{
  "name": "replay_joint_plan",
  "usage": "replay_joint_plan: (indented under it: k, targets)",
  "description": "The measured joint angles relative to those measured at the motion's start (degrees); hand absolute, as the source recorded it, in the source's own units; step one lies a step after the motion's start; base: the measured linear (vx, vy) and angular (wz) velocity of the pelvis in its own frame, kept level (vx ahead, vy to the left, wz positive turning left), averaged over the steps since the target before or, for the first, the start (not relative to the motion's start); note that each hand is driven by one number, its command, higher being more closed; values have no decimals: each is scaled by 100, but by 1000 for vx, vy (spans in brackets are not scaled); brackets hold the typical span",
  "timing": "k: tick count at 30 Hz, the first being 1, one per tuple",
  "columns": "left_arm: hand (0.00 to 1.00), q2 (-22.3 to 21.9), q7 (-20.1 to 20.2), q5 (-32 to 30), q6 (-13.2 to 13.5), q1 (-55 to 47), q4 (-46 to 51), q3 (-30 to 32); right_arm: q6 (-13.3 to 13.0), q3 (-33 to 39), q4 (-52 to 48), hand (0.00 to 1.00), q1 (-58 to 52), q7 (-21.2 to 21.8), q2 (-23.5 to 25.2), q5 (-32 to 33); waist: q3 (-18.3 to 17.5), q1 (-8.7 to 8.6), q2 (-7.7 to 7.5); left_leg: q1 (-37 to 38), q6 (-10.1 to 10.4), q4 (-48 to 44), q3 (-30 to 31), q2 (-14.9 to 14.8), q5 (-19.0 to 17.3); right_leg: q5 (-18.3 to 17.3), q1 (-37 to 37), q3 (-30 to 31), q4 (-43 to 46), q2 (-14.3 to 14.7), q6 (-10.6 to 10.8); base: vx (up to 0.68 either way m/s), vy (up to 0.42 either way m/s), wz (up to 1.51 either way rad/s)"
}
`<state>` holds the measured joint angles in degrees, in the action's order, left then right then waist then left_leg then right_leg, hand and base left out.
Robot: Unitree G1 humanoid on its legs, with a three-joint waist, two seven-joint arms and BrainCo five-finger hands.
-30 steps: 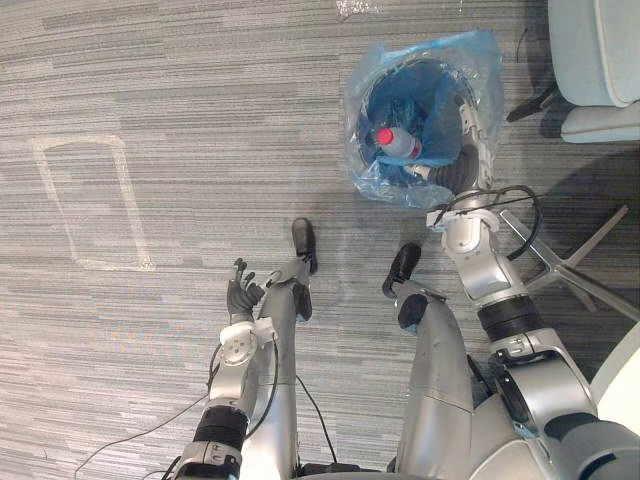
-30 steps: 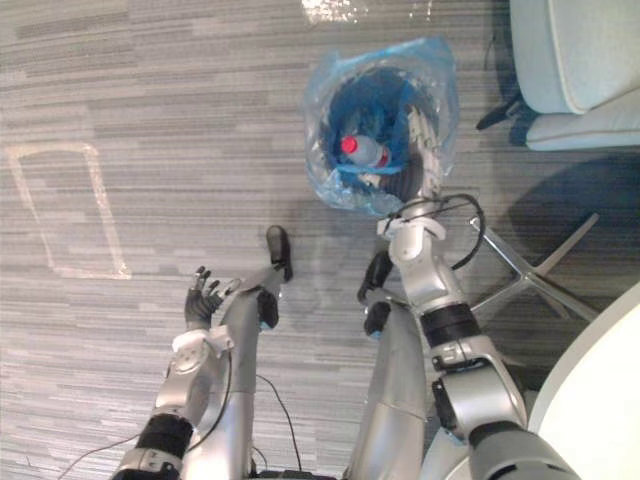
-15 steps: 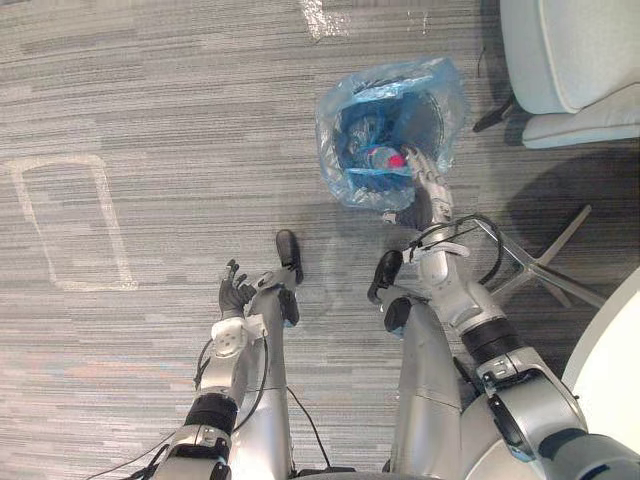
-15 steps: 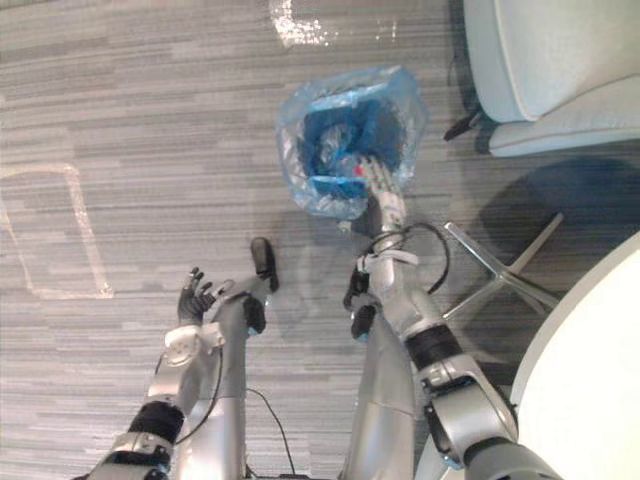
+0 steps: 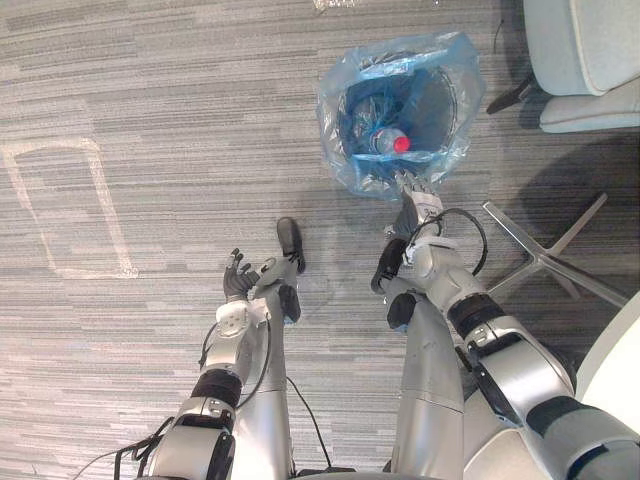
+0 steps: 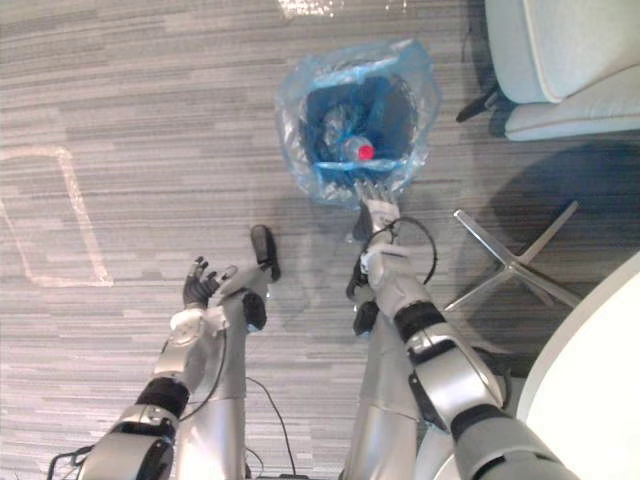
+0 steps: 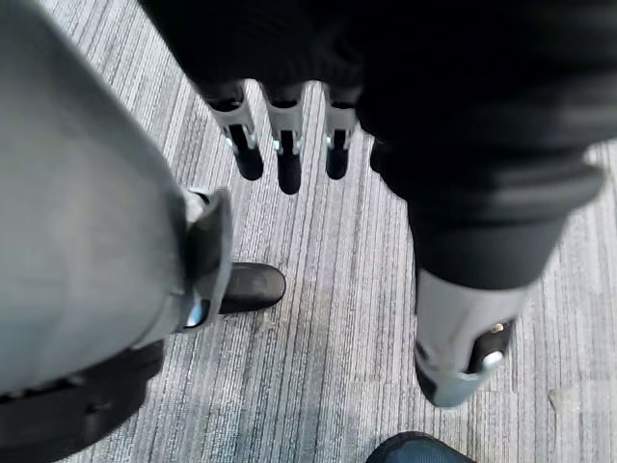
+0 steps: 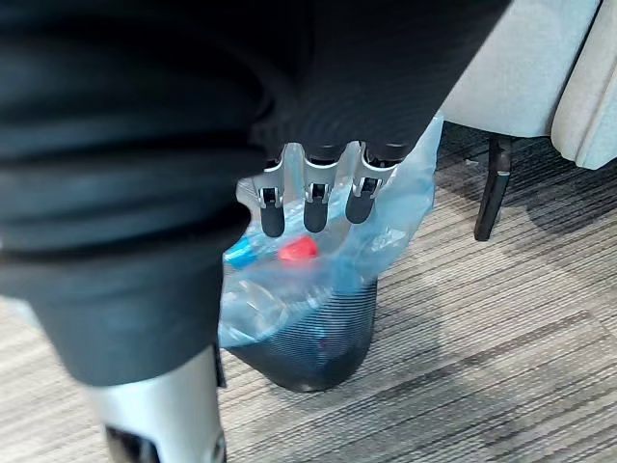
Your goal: Gather rubbish on tea table into small bin, then transfer packed bag to large trash can.
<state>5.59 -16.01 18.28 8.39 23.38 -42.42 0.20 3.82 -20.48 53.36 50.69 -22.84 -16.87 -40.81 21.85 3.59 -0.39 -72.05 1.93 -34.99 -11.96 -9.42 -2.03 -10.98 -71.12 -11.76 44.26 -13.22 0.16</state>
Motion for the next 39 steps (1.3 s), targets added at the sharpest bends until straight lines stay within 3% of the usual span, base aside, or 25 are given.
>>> replay_joint_plan:
  k: [3, 4, 19, 34, 39]
  targets:
    - [0, -60, 0, 94, 29, 67, 9, 6, 25, 6, 180, 0, 145, 28, 10, -198, 0, 5, 0, -79, 23, 49, 20, 44, 13, -54, -112, -1, 77, -38, -14, -53, -18, 13]
    - [0, -75, 0, 103, 46, 121, 15, 49, 43, 7, 273, 100, 209, 47, 30, -199, 0, 8, 0, -153, 29, 64, 31, 50, 35, -56, -198, -2, 102, -41, -17, -53, -15, 11]
    - [0, -150, -1, 217, 91, 225, 61, 108, 102, 103, 293, 100, 210, 23, 111, -120, 0, 46, 1, -304, 25, 10, 100, 43, 80, -82, -311, -40, 157, -29, -37, -53, -6, 2]
    - [0, -187, 0, 215, 26, 223, 62, 274, 23, 457, -787, 100, -152, -84, 175, 404, -4, 92, 6, -258, 24, -155, 132, -53, 81, -67, -206, -60, 155, 39, -59, -58, -4, -4]
    - [0, -206, 5, 203, -58, -87, 15, 249, -25, 451, -1510, 100, -713, -91, 441, 645, -20, 106, 4, 270, 0, -44, 137, -133, 58, -28, 379, -122, -59, 135, -96, -60, -15, -13]
